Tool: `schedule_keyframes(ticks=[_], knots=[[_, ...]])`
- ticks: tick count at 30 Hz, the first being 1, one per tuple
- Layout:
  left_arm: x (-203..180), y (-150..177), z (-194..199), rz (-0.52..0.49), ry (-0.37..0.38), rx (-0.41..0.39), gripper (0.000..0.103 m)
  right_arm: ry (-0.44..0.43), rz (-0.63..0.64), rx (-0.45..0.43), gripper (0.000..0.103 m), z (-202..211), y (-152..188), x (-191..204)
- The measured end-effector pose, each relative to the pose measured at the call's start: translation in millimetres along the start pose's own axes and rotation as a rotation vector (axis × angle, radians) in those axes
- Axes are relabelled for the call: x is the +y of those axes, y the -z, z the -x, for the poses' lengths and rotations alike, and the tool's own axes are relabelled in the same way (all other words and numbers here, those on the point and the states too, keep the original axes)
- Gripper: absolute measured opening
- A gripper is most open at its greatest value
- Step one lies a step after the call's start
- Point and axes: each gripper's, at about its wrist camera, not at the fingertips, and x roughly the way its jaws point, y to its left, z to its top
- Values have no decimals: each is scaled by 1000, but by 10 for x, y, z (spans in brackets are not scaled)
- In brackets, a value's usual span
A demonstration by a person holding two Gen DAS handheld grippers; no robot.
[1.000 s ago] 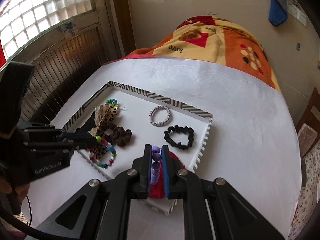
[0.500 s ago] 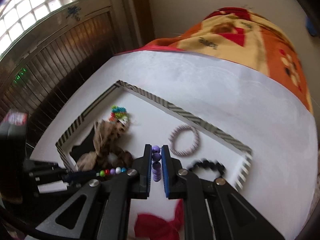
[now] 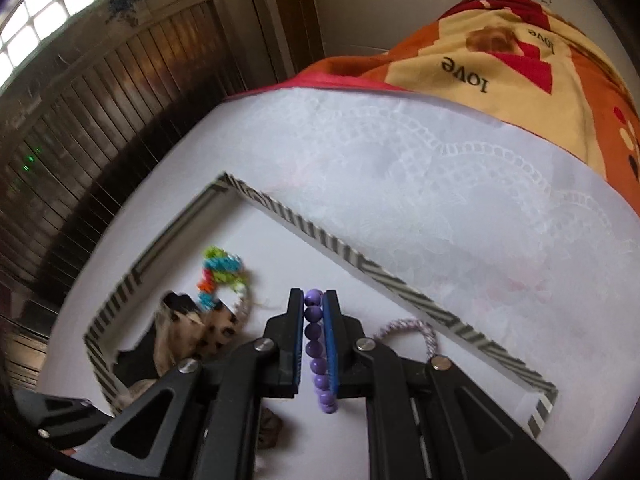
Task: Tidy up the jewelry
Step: 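Lower both bracelets into the tray and open both tools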
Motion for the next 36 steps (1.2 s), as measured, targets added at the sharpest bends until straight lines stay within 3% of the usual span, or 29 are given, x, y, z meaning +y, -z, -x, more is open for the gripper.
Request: schedule_keyframes(ticks=[6,16,25,34,36], knots=[[45,0,-45,14,5,4,0,-23,-11,-5,10,-110,-105,-37],[90,25,-83,26,-1,8,0,76,10,58,10,-472,-70,-162],[66,37,-104,25,-9,6,0,32,13,75,11,-476,-12,-29],[-101,80,-29,-7,-39,-23,0,29,-50,37,44,-109,79,-127],[-142,84,-14,-14,-34,-24,7,31,-65,30,47,-2,144,-158]])
